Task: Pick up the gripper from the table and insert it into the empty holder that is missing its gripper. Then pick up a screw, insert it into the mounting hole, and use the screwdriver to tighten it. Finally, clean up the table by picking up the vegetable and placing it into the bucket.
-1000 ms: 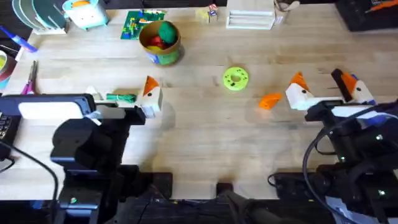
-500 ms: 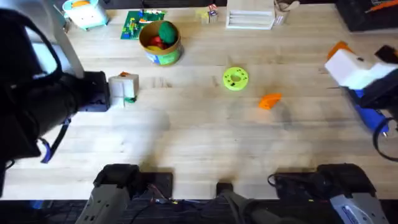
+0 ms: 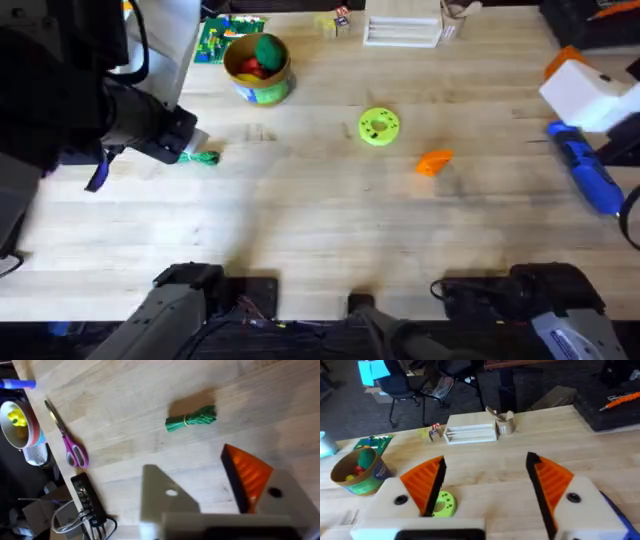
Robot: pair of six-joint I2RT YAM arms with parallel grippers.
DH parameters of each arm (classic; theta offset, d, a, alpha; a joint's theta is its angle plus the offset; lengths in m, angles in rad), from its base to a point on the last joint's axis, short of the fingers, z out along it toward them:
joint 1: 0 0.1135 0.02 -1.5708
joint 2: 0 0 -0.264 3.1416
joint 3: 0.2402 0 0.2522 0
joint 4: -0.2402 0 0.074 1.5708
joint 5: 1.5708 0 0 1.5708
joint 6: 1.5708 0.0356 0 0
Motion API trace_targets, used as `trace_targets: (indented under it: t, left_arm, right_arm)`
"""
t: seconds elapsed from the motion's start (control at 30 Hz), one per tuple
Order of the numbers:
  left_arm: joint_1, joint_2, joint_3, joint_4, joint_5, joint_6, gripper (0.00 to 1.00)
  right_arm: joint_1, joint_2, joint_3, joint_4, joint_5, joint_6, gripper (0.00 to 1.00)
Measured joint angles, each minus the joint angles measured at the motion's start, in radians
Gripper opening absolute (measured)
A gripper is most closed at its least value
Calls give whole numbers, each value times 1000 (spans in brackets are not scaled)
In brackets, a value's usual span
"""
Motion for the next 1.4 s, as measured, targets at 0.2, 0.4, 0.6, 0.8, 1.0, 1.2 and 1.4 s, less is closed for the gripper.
trace_targets:
  t: [0.2, 0.4, 0.6, 0.8, 1.0, 1.2, 1.4]
  left_arm:
    - [-81, -16, -2, 38, 27, 19, 554]
    - [-255, -99, -2, 156, 149, -135, 993]
    - [-446, -141, -2, 354, 261, -293, 993]
    - [-571, -141, -2, 509, 304, -362, 993]
    - [-582, -141, -2, 488, 333, -381, 993]
    - [-582, -129, -8, 518, 377, -388, 993]
    - [-599, -112, -155, 782, 406, -390, 993]
  right_arm:
    - [0, 0, 0, 0, 0, 0, 990]
    - [0, 0, 0, 0, 0, 0, 992]
    - [0, 0, 0, 0, 0, 0, 992]
    - [0, 0, 0, 0, 0, 0, 992]
    - [0, 0, 0, 0, 0, 0, 992]
    - [0, 0, 0, 0, 0, 0, 992]
    - [0, 0, 0, 0, 0, 0, 992]
